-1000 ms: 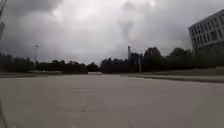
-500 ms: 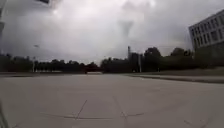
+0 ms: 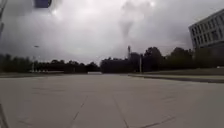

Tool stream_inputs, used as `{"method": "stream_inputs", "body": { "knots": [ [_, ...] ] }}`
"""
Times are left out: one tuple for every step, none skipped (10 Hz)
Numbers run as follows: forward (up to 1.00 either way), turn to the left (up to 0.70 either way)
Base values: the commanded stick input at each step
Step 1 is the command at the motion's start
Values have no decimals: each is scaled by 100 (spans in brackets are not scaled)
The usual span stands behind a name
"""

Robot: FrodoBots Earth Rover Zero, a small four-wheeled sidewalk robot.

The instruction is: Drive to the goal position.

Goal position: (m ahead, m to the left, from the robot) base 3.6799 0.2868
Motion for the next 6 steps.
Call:
{"method": "stream_inputs", "body": {
  "knots": [
    [70,0],
    [70,0],
    [70,0],
    [70,0],
    [70,0],
    [70,0]
  ]
}}
